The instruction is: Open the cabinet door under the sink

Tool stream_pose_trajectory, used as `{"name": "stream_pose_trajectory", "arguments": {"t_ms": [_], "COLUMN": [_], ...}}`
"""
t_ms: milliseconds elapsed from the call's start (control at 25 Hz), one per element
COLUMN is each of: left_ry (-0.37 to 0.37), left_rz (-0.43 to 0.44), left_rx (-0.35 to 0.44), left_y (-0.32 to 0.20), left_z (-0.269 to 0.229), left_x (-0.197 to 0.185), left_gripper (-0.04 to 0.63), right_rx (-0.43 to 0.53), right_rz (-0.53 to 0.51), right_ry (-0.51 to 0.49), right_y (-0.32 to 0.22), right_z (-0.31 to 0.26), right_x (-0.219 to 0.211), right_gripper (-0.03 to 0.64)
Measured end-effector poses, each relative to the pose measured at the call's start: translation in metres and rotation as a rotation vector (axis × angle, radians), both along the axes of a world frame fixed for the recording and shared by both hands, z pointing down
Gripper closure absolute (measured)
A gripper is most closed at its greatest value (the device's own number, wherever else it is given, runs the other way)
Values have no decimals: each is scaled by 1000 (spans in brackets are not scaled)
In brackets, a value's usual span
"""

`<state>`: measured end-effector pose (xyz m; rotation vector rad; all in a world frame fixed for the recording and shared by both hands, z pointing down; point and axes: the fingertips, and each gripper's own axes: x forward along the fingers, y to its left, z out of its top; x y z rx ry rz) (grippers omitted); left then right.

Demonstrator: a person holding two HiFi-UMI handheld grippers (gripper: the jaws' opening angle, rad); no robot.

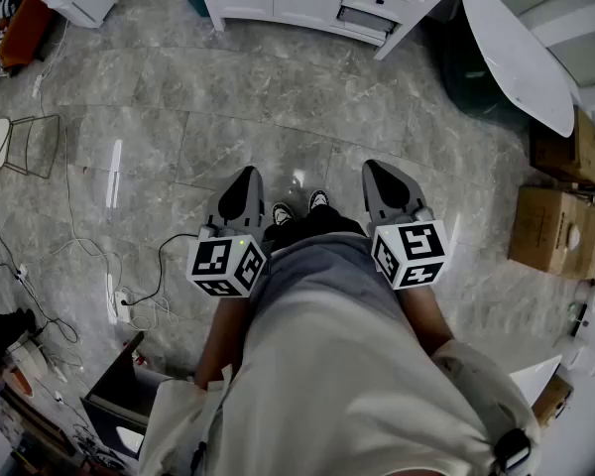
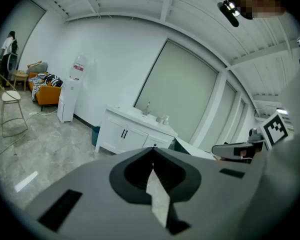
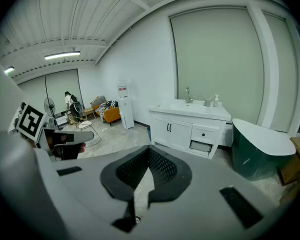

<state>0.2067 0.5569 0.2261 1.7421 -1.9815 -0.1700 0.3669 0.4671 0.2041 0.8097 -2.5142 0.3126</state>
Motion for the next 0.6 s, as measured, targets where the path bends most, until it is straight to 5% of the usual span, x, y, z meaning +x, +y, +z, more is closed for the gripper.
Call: {"name": "stream_pose_trajectory", "arguments": {"t_ms": [600], "left_ry": [-6], "left_rz": [-4], "left_rx": [-36], "left_y": [-3], "left_z": [-11], "left_x": [-20], "left_gripper": [595], "right_rx": [-76], "right_rz": [28], "right_ry": [-90], "right_y": [-17], "right_z": [-8], "right_x": [-6], "right_gripper": [606]}}
